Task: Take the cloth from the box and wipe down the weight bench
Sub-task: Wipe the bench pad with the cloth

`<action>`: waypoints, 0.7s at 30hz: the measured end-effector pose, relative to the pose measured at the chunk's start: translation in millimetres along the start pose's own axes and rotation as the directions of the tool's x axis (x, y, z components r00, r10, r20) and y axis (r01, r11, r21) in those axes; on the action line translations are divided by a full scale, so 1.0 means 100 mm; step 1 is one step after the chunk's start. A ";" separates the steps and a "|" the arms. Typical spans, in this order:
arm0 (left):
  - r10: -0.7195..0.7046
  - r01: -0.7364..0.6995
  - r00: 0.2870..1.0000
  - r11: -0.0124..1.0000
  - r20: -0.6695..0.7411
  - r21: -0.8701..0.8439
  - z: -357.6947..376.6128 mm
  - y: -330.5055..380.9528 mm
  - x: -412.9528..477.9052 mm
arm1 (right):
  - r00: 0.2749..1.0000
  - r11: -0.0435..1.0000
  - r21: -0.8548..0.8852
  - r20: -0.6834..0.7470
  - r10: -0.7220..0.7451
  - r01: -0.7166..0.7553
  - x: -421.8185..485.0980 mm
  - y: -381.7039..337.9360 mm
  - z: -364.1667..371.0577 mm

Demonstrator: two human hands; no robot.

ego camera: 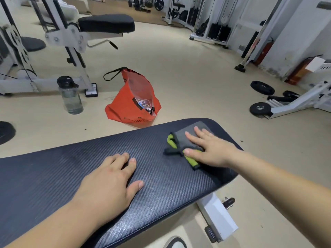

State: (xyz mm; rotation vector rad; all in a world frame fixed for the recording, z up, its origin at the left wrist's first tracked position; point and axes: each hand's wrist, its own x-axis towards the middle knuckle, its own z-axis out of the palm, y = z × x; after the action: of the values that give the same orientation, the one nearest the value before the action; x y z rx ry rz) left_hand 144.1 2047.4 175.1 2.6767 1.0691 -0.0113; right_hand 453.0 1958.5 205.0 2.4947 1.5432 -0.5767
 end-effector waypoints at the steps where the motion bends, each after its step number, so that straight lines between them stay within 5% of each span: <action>1: 0.003 -0.003 1.000 1.000 0.004 -0.004 -0.01 0.01 0.00 | 0.996 0.997 0.024 -0.033 0.081 -0.080 0.18 0.07 -0.05; 6: 0.001 -0.001 1.000 1.000 0.009 0.013 -0.07 0.03 0.00 | 0.932 0.939 0.114 -0.125 0.339 -0.326 0.59 -0.06 0.07; 11: 0.009 -0.009 1.000 1.000 0.016 0.016 -0.05 0.00 0.01 | 0.985 0.999 -0.037 -0.167 -0.036 0.031 -0.03 -0.46 0.31; 14: 0.004 -0.004 1.000 1.000 0.020 0.005 -0.06 0.01 0.01 | 0.982 0.982 -0.083 -0.073 -0.177 0.171 -0.31 -0.29 0.31; 18: 0.004 -0.003 1.000 1.000 0.018 -0.009 -0.05 0.00 0.04 | 0.989 0.995 0.019 -0.113 0.100 -0.098 0.01 0.29 0.09; 21: 0.003 -0.003 1.000 1.000 0.023 -0.016 -0.06 -0.01 0.02 | 0.919 0.937 0.116 -0.185 0.347 -0.330 0.15 0.38 0.19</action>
State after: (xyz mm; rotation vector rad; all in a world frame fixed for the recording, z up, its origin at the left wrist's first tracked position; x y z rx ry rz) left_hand 144.7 2050.9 180.2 2.6575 1.0539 -0.0334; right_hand 488.3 1947.0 178.6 2.8718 1.1151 -0.3463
